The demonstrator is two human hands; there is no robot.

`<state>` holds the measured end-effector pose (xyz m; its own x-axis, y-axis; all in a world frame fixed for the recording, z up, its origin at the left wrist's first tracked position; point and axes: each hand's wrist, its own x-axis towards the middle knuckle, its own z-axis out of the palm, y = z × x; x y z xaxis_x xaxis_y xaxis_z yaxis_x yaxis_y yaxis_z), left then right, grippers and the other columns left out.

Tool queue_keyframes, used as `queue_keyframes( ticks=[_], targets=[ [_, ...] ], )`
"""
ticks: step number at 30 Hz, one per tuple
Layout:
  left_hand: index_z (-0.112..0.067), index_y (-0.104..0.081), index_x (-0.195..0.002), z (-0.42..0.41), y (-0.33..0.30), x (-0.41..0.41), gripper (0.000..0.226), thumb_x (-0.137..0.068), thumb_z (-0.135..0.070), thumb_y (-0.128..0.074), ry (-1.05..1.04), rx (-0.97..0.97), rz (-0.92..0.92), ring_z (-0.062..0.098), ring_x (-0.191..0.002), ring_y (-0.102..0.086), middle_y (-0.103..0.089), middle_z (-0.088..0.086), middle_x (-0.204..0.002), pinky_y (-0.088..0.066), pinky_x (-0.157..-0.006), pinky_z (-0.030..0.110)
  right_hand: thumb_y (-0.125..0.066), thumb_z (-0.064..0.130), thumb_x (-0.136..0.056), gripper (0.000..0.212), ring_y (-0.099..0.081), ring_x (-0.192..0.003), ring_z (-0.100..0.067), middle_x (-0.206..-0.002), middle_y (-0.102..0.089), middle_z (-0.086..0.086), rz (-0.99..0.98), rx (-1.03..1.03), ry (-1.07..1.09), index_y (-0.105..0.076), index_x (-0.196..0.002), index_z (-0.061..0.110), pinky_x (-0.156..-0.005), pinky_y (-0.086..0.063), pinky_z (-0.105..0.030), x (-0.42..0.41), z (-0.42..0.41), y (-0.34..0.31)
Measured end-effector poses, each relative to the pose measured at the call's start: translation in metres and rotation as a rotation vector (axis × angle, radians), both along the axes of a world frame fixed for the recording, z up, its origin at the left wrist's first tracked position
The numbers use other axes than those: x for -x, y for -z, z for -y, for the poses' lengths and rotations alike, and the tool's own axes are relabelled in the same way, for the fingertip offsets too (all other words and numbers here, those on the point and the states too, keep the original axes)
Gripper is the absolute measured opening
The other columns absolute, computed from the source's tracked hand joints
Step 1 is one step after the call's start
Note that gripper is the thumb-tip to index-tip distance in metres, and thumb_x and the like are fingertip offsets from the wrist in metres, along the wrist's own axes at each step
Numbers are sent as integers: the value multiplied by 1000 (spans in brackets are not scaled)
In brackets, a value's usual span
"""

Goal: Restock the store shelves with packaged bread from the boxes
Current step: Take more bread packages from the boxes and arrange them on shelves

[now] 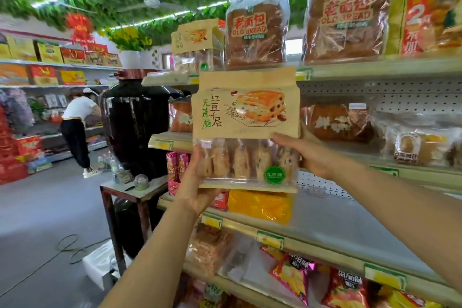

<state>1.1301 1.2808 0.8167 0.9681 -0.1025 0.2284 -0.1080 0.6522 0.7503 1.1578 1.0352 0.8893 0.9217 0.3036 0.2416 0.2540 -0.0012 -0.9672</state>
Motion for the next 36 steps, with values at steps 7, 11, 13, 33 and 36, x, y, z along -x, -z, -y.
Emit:
queue_keyframes(
  ticks=[7, 11, 13, 33, 36],
  targets=[
    [-20, -55, -140, -83, -48, -61, 70, -94, -68, -32, -91, -316, 100, 24, -106, -70, -70, 8, -121, -60, -82, 38, -82, 49, -49, 105, -57, -102, -4, -114, -64, 13, 205, -54, 182, -39, -143, 31, -87, -47, -29, -43, -75, -32],
    [-32, -53, -140, -136, -93, -102, 91, -70, -89, -46, -183, -540, 147, 30, -118, -63, -63, 4, -134, -49, -100, 54, -82, 62, -42, 117, -57, -108, -9, -124, -63, 9, 274, -92, 275, -36, -145, 29, -91, -44, -31, -79, -121, -61],
    [-31, -56, -138, -161, -117, -122, 100, -59, -92, -57, -210, -563, 176, 29, -123, -60, -61, 4, -137, -46, -104, 52, -82, 62, -46, 110, -57, -112, -13, -126, -62, 7, 289, -105, 306, -39, -142, 28, -96, -43, -36, -92, -146, -82],
    [-27, -65, -103, -269, -278, -287, 51, -96, -66, -33, -383, -645, 357, 19, -97, -67, -73, -3, -96, -50, -88, 36, -80, 48, -73, 57, -63, -86, -7, -98, -67, 9, 481, -72, 478, -55, -117, 22, -66, -50, -28, -237, -267, -245],
    [-21, -69, -106, -266, -287, -307, 47, -92, -62, -51, -360, -636, 345, 14, -92, -71, -76, -5, -95, -52, -84, 30, -80, 46, -74, 63, -62, -99, -12, -106, -67, 8, 491, -14, 501, -56, -126, 21, -87, -51, -35, -264, -261, -254]
  ],
)
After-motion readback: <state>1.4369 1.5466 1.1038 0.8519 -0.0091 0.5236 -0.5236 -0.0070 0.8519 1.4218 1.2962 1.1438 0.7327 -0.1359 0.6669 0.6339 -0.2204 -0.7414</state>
